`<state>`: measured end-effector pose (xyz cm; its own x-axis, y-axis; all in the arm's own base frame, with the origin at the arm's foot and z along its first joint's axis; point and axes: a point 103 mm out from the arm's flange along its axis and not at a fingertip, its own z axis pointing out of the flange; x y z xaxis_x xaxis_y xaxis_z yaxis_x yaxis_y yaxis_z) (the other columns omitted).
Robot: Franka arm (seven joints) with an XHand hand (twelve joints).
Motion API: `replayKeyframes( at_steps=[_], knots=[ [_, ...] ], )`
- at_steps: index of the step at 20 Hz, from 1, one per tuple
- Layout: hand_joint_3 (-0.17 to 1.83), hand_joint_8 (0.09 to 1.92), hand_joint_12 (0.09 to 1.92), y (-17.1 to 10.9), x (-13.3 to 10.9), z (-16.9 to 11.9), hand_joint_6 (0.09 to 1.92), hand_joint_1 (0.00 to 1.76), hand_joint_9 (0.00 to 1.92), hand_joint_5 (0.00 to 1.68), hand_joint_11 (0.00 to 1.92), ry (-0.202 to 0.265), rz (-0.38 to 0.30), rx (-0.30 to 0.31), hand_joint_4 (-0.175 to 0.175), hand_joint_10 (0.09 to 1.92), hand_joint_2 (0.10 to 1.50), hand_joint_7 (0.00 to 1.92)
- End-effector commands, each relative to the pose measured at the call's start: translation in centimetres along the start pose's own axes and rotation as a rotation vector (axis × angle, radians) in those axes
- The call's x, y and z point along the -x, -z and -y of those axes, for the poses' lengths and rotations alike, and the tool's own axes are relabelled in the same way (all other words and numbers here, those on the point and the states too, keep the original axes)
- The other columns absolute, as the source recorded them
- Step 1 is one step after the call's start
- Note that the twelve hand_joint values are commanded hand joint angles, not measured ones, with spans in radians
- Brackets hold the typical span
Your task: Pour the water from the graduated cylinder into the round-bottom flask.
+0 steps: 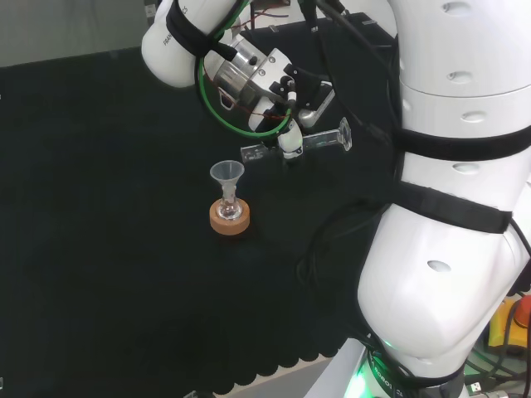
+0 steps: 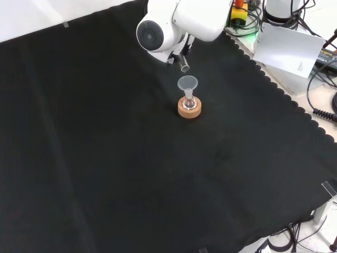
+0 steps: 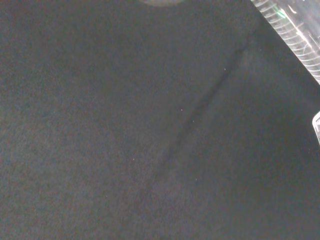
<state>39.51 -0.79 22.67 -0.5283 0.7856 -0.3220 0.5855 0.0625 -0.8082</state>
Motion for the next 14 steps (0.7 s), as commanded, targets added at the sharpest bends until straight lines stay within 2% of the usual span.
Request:
replayKeyframes(
  at_steps=[1, 4, 7, 11, 14],
  knots=[
    [0.01, 0.22, 0.73, 0.12, -0.06, -0.1, 0.98, 1.15, 1.45, 1.01, 1.27, 0.003, -0.003, 0.008, -0.144, 0.09, 1.11, 1.32],
    [0.01, 0.22, 0.73, 0.42, -0.4, -0.13, 0.98, 1.15, 1.45, 1.01, 1.27, 0.005, -0.002, 0.025, -0.144, 0.09, 1.11, 1.32],
    [0.01, 0.22, 0.73, 0.9, -0.88, -0.13, 0.98, 1.15, 1.45, 1.01, 1.27, 0.011, -0.018, 0.071, -0.143, 0.09, 1.11, 1.32],
    [0.01, 0.22, 0.73, 1.03, -0.93, -0.13, 0.98, 1.15, 1.45, 1.01, 1.27, 0.046, -0.098, 0.15, -0.143, 0.09, 1.11, 1.32],
    [0.01, 0.22, 0.73, 1.12, -0.95, -0.34, 0.98, 1.15, 1.45, 1.01, 1.27, 0.064, -0.141, 0.186, -0.142, 0.09, 1.11, 1.32]
  ],
)
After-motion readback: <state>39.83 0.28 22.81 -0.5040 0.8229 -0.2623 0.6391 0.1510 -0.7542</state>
